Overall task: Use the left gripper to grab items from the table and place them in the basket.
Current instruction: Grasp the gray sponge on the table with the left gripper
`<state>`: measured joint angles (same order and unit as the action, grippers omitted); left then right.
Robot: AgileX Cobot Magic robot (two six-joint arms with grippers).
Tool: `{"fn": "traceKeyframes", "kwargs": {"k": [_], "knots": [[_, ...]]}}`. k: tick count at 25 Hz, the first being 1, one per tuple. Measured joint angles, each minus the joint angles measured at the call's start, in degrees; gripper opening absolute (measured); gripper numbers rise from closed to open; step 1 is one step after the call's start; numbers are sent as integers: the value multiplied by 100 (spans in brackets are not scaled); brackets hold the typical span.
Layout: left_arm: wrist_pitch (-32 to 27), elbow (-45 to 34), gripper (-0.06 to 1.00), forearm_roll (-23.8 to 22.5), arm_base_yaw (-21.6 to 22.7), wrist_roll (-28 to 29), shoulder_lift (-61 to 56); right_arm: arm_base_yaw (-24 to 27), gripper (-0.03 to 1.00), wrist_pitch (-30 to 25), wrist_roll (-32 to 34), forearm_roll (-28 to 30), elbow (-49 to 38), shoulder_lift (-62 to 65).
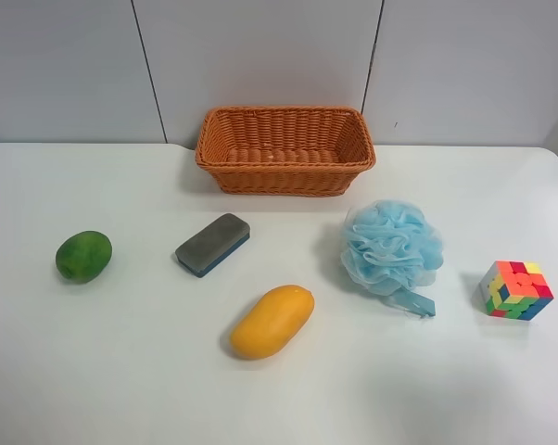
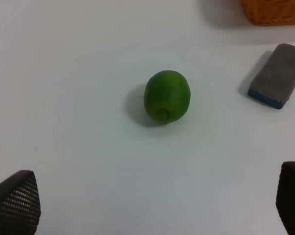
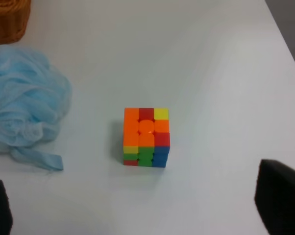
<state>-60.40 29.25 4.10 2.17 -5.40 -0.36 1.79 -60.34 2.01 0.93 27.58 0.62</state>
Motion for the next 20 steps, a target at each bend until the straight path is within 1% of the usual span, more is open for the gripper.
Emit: {"fn": "traceKeyframes", "kwargs": {"k": [20], "knots": [[0,0,95,0,0,0,0,0,99,0,0,0,0,0]]}}
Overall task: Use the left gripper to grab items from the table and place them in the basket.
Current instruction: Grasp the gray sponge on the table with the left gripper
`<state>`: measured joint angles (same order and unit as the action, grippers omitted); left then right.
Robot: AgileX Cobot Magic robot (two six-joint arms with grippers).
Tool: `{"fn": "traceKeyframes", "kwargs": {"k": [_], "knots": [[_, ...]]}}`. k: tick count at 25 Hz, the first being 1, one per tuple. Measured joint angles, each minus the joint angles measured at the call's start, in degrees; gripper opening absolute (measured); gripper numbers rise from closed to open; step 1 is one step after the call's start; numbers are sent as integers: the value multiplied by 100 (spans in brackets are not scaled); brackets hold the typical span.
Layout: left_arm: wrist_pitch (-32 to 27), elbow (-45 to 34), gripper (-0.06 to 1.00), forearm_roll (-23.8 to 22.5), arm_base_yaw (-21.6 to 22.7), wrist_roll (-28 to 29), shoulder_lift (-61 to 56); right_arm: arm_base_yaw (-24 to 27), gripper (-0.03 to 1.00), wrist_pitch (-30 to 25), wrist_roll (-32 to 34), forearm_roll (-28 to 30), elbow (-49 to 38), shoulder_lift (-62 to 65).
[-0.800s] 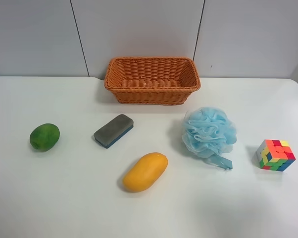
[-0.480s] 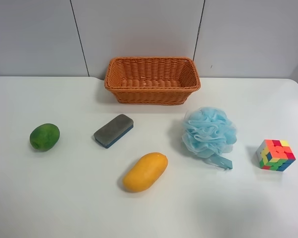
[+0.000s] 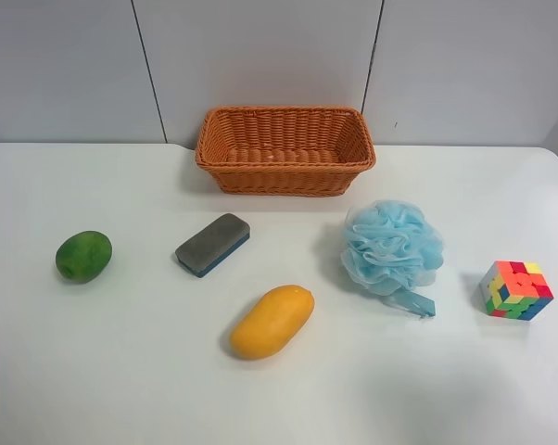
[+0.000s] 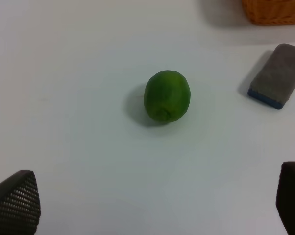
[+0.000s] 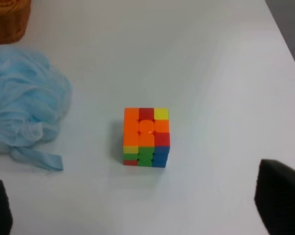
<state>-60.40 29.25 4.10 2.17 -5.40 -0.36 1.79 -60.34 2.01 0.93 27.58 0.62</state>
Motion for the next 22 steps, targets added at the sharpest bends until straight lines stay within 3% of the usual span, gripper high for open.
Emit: {"fn": "traceKeyframes", "kwargs": {"k": [8,18,22], "knots": [[-50,467,99,6,0,0,519,0,99,0,0,0,0,0],[-554,2517,99,86,-15,-421,4090,0,99,0,0,0,0,0],[-564,3017,99,101,-462,-496,5432,0,99,0,0,0,0,0]]}}
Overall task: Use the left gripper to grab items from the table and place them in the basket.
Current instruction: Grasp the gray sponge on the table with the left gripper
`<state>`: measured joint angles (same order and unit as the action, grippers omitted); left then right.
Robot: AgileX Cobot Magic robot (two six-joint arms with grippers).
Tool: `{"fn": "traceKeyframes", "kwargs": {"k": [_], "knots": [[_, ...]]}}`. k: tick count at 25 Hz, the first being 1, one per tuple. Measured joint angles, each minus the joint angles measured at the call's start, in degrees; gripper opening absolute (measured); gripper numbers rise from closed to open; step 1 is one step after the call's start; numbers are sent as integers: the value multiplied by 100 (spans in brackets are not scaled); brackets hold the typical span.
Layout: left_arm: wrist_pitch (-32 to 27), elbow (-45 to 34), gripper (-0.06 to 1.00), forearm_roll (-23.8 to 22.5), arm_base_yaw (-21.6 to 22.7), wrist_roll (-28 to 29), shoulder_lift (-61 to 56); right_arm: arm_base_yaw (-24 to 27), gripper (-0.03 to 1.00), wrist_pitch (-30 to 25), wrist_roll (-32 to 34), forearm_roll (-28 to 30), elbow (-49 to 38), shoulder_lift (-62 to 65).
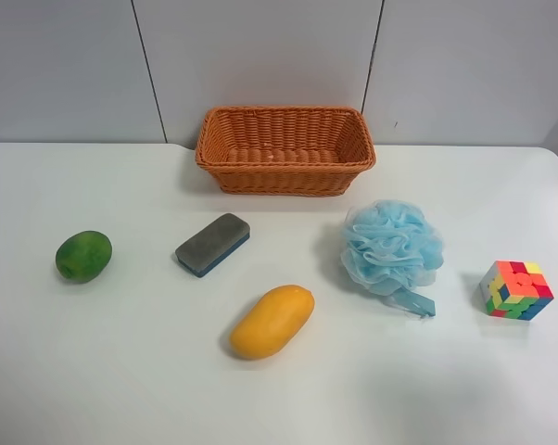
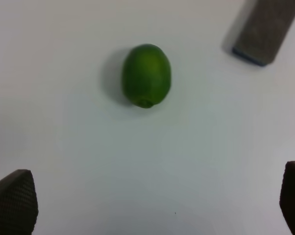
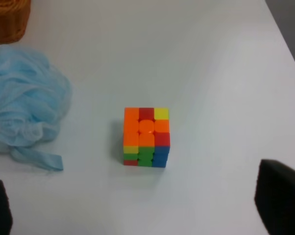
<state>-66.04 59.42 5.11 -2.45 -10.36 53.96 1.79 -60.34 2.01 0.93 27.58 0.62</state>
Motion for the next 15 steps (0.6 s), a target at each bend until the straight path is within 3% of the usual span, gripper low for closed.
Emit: {"fn": "traceKeyframes", "kwargs": {"k": [4,10,15], "knots": [[55,328,99,-292,-695,68,1180,0,99,0,0,0,0,0],[688,431,99,-966,-1740,773,2548,0,99,0,0,0,0,0],[1293,540,99,-1152,-2233,1176,3524,0,99,0,0,0,0,0]]}}
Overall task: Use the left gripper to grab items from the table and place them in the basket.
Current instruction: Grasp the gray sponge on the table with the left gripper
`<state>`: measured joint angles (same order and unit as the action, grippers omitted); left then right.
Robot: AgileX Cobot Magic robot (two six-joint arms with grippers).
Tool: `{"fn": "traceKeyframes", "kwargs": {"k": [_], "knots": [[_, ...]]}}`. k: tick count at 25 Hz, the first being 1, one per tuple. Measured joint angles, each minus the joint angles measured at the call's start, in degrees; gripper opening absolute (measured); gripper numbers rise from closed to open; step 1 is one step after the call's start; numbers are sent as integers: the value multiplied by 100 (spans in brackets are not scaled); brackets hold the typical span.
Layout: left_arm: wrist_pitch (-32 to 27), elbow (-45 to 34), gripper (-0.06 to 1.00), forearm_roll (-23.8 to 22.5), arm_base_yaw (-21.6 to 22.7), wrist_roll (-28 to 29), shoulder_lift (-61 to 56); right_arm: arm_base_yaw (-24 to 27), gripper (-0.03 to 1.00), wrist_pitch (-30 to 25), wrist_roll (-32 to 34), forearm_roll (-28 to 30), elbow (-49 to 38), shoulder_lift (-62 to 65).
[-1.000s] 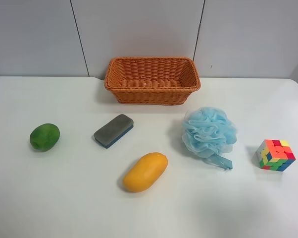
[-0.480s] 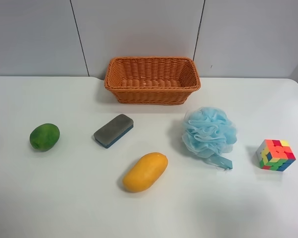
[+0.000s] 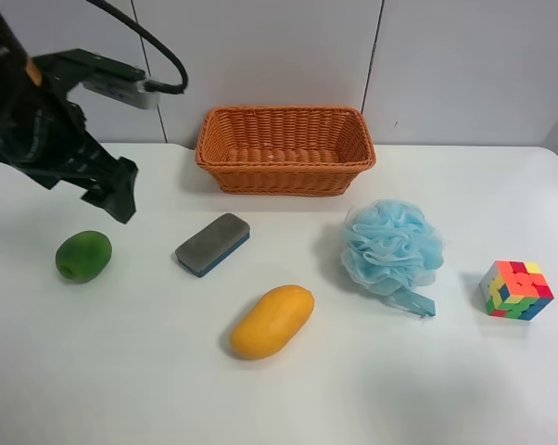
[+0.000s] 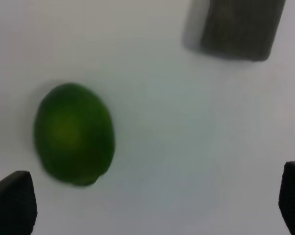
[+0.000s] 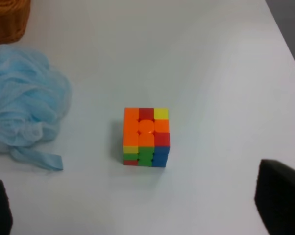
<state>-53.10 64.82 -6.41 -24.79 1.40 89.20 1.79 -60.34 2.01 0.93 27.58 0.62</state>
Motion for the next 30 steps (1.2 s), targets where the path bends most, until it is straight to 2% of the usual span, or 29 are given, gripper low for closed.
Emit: {"fn": "traceKeyframes", "kwargs": {"k": [8,14,21,30], "knots": [[877,26,99,239,-335,58,988,0,99,0,0,0,0,0],[1607,67,99,353,-411,20,1523,0,99,0,0,0,0,0],[1806,500,99,462,-411,-79,2148,0,99,0,0,0,0,0],[2054,549,99,686,-411,-140,2667,0,99,0,0,0,0,0]]}}
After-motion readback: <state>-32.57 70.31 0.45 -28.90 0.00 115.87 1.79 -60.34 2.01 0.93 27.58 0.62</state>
